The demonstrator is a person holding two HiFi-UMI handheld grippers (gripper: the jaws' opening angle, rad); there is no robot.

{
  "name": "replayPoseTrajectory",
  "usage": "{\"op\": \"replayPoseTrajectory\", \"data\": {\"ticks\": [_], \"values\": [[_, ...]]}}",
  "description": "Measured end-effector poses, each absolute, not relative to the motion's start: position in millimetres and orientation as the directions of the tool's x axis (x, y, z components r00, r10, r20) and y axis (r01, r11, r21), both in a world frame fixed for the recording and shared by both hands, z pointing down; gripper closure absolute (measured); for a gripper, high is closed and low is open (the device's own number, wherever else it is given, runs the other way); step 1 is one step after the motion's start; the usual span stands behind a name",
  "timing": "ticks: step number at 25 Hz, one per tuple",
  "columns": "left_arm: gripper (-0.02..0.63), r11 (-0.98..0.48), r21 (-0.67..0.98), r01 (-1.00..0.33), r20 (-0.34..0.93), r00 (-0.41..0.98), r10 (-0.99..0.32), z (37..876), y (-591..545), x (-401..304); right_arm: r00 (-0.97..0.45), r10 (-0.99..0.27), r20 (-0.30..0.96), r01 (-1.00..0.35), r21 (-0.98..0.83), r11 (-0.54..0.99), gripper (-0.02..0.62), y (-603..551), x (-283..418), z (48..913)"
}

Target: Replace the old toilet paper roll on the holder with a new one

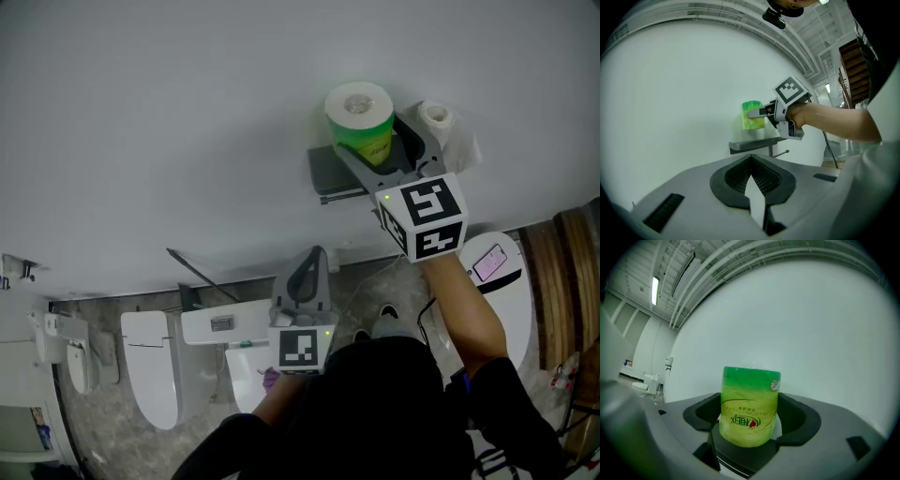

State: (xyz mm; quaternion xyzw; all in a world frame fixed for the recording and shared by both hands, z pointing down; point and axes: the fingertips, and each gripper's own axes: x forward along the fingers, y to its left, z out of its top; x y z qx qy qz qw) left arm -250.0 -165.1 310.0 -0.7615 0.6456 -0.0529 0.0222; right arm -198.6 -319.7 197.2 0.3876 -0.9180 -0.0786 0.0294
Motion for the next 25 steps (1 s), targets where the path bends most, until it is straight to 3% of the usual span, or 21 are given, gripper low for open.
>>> {"op": "replayPoseTrajectory", "data": {"ticks": [11, 25], "values": [[0.592, -0.242, -0.094, -0.966, 0.061, 0.237, -0.970, 307.3, -177.9, -229.9, -0.623, -0.762, -0.177, -0.780, 0.206, 0.591, 0.225, -317.0, -120.1, 96.5], [0.592, -0.304, -0.105, -0.947, 0.074, 0.298, -0.952, 316.2, -179.3, -195.9, -0.392, -0.910, -0.137, -0.834, 0.470, 0.288, 0.225, -323.3, 45.5, 80.6]]}}
